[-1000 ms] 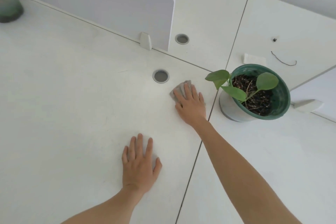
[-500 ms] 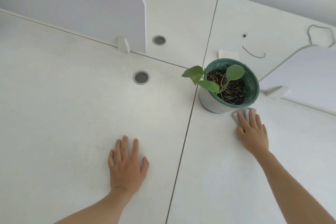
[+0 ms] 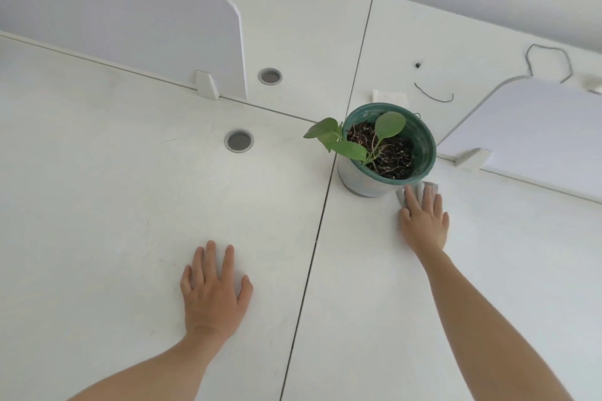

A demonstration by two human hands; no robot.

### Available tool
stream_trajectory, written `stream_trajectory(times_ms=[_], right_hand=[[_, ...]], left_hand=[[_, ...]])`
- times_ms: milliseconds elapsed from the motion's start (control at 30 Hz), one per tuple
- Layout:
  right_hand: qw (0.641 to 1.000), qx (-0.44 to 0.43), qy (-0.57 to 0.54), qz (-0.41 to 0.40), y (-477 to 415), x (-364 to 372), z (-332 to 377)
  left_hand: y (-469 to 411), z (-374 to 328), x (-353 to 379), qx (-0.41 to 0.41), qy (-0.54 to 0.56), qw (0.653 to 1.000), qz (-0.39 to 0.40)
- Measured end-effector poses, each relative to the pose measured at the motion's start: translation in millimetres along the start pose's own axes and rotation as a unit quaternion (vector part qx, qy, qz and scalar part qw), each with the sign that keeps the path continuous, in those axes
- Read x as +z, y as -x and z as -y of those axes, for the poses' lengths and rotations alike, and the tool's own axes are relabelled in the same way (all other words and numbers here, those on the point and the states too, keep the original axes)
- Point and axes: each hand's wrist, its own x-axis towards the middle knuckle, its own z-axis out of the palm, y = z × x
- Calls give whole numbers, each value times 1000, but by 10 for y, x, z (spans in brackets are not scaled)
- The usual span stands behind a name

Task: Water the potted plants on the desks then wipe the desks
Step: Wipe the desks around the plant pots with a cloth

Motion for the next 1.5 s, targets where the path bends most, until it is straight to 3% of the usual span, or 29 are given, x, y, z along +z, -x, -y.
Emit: stream_trajectory(times_ms=[167, 267, 367, 433, 533, 667, 767, 867, 967, 1033, 1333, 1500], right_hand=[[999, 18, -24, 12, 634, 197, 340], [995, -90, 3, 35, 858, 332, 710], [969, -232, 35, 77, 1051, 455, 1117], [952, -292, 75, 59, 1209, 550, 1240], [959, -268, 82, 49, 1398, 592, 1154], [968, -245, 47, -21, 1635, 551, 756], [985, -158, 4, -73, 1893, 469, 419], [999, -29, -24, -28, 2035, 447, 125], [974, 98, -198, -54, 2217, 363, 4], [945, 133, -291, -76, 2358, 297, -22], [927, 67, -362, -71, 3284, 283, 212], [929, 6, -367, -53, 3681, 446, 259]], left_hand=[[26, -45, -104, -11, 8, 997, 78], [42, -52, -139, -10, 26, 994, 109], [44, -52, -165, -7, 32, 992, 119], [56, -55, -186, -6, 35, 992, 124], [54, -49, -228, 1, 35, 990, 135], [62, -24, -232, 10, 48, 989, 141], [66, -2, -360, 2, 36, 989, 143], [-49, 51, -534, -5, 101, 976, 194], [92, 134, -745, 1, 219, 959, 180], [324, 235, -800, 3, 290, 946, 146], [1495, 566, -822, -21, 450, 883, 133], [1932, 610, -788, -39, 465, 874, 132]])
